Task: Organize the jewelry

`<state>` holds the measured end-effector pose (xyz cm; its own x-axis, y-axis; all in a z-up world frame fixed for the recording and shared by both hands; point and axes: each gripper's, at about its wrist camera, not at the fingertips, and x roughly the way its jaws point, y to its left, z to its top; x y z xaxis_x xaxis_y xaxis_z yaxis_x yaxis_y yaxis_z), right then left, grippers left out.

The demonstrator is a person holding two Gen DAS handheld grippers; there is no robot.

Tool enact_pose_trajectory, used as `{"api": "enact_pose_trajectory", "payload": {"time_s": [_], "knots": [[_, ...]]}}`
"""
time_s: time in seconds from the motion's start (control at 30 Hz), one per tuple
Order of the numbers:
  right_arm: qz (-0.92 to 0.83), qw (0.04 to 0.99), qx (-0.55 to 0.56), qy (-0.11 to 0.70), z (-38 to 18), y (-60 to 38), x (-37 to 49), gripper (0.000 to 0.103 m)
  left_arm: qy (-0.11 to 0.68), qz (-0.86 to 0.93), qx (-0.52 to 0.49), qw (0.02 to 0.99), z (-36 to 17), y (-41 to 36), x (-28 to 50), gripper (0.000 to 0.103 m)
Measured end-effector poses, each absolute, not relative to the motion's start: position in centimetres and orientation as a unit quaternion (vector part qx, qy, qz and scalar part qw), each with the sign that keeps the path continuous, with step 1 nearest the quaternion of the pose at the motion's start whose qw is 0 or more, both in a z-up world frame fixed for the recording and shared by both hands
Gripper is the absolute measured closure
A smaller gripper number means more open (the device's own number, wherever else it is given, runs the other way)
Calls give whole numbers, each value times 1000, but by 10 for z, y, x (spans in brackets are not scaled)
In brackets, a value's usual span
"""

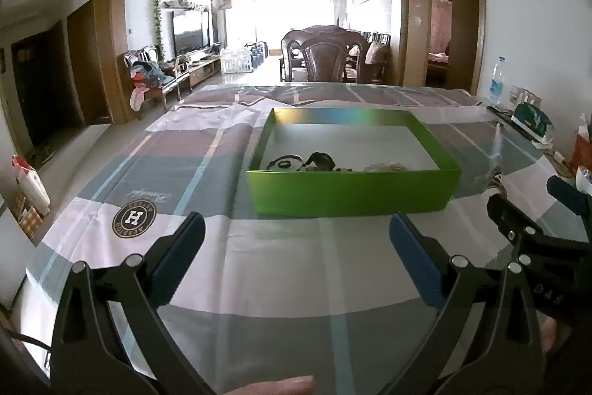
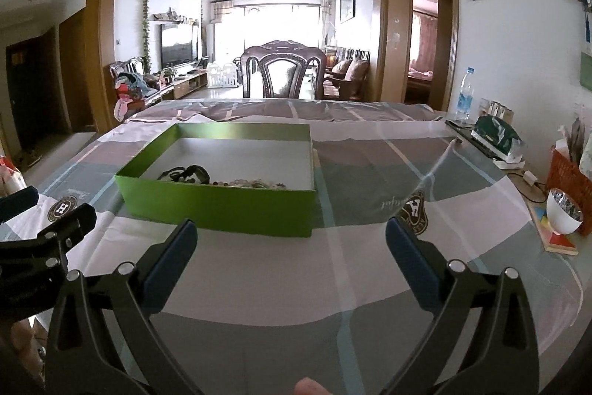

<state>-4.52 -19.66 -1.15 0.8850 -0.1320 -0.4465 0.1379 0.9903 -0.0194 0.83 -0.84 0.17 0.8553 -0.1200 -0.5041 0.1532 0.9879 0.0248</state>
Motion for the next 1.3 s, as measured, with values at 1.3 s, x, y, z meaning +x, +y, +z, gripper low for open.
{"api": "enact_pose_trajectory", "payload": {"time_s": [1.3], "knots": [[-67,968,11,241,-16,-191,-46,3,267,-82,29,960,1,-8,6,4]]}}
